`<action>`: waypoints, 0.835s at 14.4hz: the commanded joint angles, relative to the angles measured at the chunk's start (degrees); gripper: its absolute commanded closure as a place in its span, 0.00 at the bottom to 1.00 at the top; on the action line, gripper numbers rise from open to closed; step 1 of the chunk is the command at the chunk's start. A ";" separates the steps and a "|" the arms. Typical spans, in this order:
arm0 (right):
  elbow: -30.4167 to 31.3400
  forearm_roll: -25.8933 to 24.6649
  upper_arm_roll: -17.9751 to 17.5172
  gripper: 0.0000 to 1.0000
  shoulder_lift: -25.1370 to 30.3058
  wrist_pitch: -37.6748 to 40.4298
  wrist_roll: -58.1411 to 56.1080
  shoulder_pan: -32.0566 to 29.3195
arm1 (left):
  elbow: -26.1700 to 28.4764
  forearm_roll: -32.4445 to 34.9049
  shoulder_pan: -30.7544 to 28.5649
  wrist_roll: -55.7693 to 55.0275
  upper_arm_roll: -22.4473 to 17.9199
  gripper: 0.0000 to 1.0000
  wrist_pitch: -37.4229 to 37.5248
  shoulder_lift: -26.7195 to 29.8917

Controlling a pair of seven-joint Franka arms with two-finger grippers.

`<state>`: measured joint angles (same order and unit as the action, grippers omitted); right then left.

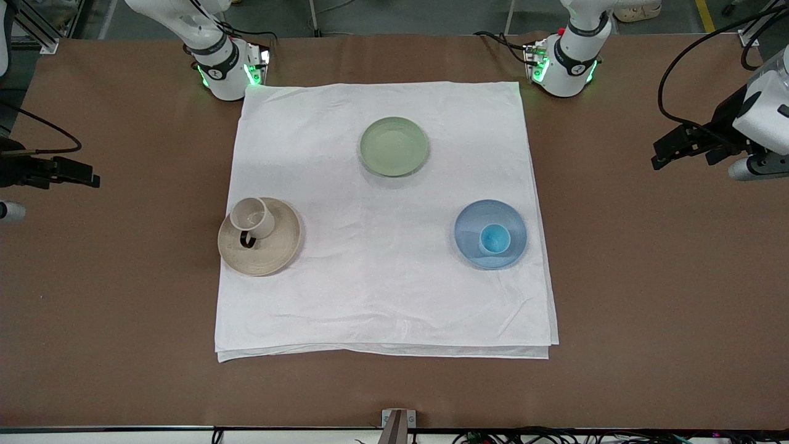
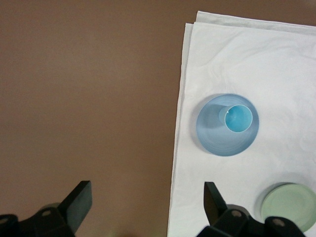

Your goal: Place blue cup in blue plate and white mug in gray plate

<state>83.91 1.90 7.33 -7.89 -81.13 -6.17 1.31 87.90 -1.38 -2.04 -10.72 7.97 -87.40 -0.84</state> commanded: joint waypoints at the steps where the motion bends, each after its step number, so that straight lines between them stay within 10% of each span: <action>1: 9.85 -1.02 0.06 0.00 9.09 -3.50 0.19 0.54 | 0.43 -0.12 -0.24 -0.79 2.22 0.00 1.09 1.71; 12: 11.10 -2.16 -0.74 0.00 13.51 -4.21 -0.33 -0.52 | 0.78 -0.12 -2.35 -0.62 1.79 0.00 -0.32 1.81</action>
<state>93.05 0.90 7.23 4.19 -84.00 -6.19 1.34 87.94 -1.38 -3.84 -11.44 9.63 -87.03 0.07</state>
